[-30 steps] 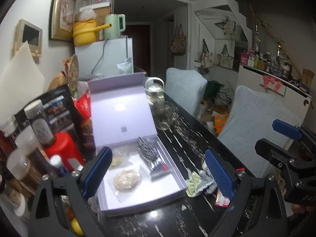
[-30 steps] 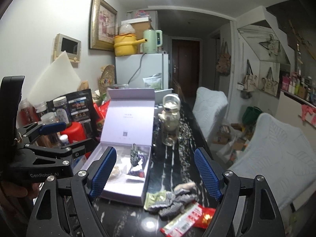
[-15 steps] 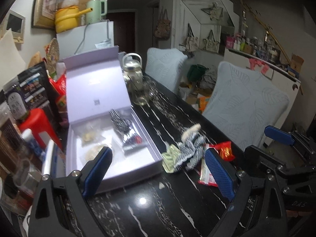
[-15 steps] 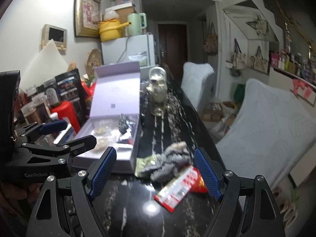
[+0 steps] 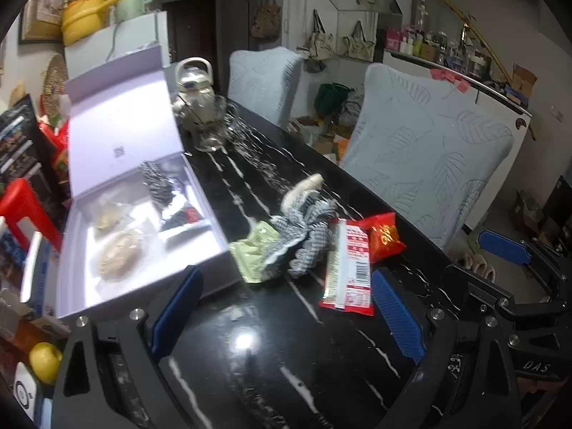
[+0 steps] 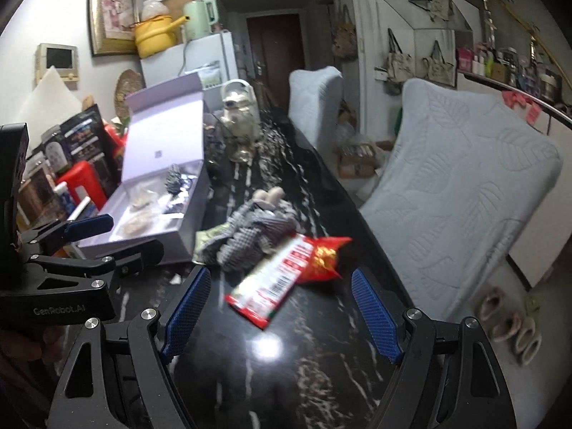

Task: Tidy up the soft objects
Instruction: 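Grasp the lace-trimmed gingham scrunchie with the left tool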

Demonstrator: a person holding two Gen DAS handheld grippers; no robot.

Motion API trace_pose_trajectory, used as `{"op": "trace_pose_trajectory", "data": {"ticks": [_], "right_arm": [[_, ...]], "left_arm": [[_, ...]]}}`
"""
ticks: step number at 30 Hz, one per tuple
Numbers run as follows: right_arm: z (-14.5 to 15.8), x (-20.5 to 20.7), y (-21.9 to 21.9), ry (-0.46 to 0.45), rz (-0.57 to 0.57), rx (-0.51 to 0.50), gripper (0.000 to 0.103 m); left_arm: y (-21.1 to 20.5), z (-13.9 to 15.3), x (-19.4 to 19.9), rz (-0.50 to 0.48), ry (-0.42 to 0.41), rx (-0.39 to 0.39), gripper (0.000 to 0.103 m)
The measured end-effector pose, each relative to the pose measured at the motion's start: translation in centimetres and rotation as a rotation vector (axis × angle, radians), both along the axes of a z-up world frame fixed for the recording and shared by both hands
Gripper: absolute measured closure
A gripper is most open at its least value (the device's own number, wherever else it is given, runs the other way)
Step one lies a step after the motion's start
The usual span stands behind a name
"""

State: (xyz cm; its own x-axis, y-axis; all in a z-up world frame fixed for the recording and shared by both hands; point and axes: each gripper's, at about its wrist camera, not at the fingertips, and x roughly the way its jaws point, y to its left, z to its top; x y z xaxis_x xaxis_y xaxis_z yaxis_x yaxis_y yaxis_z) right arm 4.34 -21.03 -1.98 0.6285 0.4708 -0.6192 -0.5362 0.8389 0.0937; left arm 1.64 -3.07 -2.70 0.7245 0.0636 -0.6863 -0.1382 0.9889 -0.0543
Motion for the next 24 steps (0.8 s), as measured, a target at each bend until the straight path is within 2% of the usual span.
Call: {"op": "trace_pose_trajectory", "data": {"ticks": [9, 22, 24], "right_arm": [[-2.3, 2.7, -1.9, 0.053, -0.042, -0.025, 0.021], [-4.8, 7.2, -1.5, 0.120, -0.046, -0.051, 0.021], [-4.9, 7.6, -1.4, 0.122, -0.045, -0.055, 0.021]], "left_arm": [[-1.1, -2.3, 3.5, -0.031, 0.055, -0.004, 0.007], [-0.8, -4.7, 9.0, -0.042, 0.112, 0.013, 0.007], [-0.7, -5.1, 9.8, -0.044, 0.126, 0.008, 0.012]]}}
